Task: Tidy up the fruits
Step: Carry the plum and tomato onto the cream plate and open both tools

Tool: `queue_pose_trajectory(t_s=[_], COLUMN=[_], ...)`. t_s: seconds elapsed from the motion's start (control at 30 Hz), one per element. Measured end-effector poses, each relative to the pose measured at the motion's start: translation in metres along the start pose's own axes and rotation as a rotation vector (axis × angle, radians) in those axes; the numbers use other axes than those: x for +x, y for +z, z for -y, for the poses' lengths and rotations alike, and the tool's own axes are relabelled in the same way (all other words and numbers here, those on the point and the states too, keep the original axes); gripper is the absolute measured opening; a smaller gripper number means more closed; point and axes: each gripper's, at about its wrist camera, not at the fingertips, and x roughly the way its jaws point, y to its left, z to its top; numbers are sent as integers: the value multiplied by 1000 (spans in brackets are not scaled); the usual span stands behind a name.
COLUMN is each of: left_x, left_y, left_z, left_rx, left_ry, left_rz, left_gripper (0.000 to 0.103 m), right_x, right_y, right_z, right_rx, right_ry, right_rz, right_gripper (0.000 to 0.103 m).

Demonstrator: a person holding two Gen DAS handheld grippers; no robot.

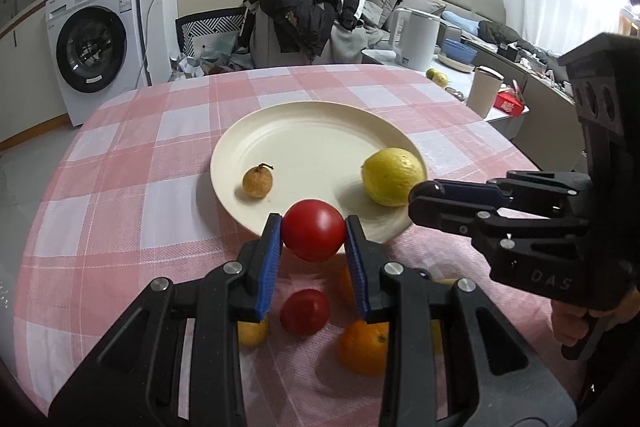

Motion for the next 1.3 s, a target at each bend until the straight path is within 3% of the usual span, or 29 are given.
queue_pose_trajectory(t_s=[0.4, 0.83, 1.3], left_x=[25, 46, 52], left_y=[7, 11, 12], left_z=[-8, -9, -10], left_rx=[-3, 8, 8], left_ry=[0, 20, 22], left_rz=[-24, -52, -60], left_gripper=[28, 28, 28], right_x=[20, 31, 39], right_y=[11, 22, 18], right_z=[0, 6, 9], right_rx=[-12, -59, -39], right_ry=[-10, -108, -119], right_rz=[-37, -22, -60], right_gripper=[25, 25, 25])
